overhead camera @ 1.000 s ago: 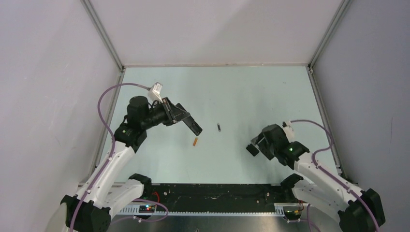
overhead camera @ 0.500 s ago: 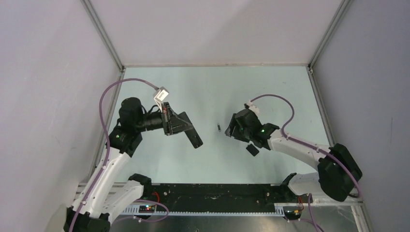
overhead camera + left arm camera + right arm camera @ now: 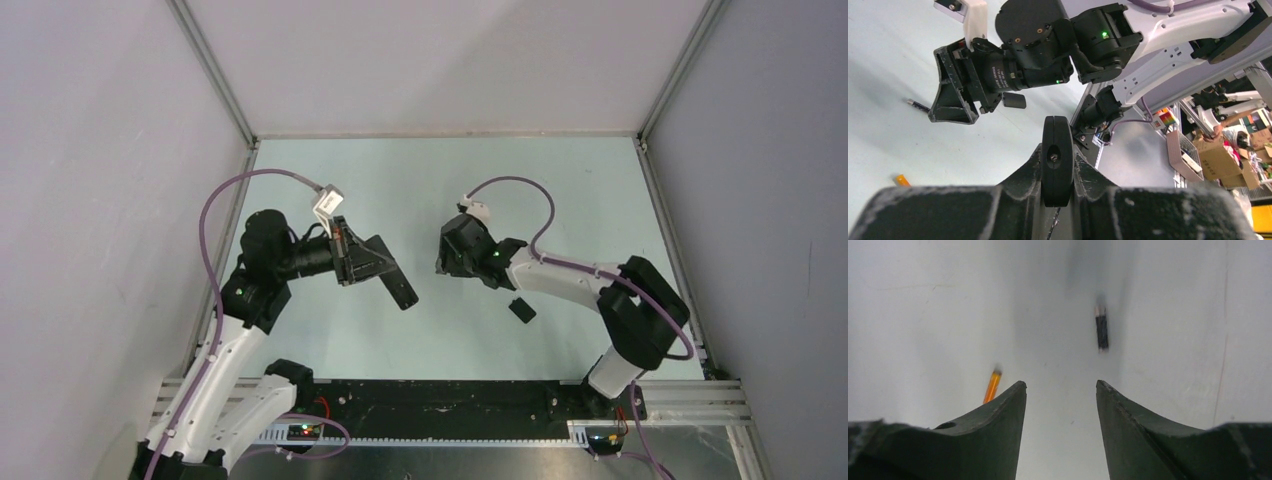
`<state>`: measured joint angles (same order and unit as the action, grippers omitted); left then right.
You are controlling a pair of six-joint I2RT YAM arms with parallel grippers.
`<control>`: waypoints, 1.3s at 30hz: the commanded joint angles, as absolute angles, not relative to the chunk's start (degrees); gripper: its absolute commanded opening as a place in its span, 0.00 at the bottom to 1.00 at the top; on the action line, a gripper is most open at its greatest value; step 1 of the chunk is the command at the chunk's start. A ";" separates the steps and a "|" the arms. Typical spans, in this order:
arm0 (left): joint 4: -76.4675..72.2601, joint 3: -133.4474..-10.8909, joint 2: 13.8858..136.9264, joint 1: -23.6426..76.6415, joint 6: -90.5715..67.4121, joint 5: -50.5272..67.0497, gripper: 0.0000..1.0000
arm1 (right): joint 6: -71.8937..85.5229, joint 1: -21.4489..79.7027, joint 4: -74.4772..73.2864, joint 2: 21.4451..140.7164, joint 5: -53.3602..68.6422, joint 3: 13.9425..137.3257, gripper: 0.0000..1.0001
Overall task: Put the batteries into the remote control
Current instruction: Pick up the battery from the center of the board.
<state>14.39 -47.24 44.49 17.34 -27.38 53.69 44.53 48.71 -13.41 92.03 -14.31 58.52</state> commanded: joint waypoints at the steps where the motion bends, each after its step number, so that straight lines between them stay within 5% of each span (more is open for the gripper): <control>1: 13.50 -47.27 43.42 17.19 -28.78 50.94 0.00 | 32.16 46.19 -11.93 97.31 -17.43 63.58 0.61; 13: 13.84 -48.42 47.04 17.17 -25.70 57.38 0.00 | 15.22 41.71 -11.57 105.87 -8.53 69.06 0.50; 21: 13.94 -50.13 47.82 17.12 -23.98 55.49 0.00 | 14.96 42.81 -19.25 111.66 -15.76 76.61 0.45; 28: 14.14 -51.16 44.11 17.08 -21.96 51.09 0.00 | 17.96 42.40 -23.85 114.32 -15.61 77.98 0.29; 36: 14.63 -51.33 44.71 17.16 -21.83 51.23 0.00 | 19.66 42.19 -25.50 115.27 -12.18 78.69 0.29; 39: 14.71 -51.24 44.92 17.06 -21.69 51.15 0.00 | 20.87 42.65 -26.85 114.85 -12.80 78.92 0.43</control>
<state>15.46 -49.36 44.93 17.32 -23.38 51.31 18.87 42.30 -23.35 113.84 -13.19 77.10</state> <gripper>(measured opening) 0.204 0.346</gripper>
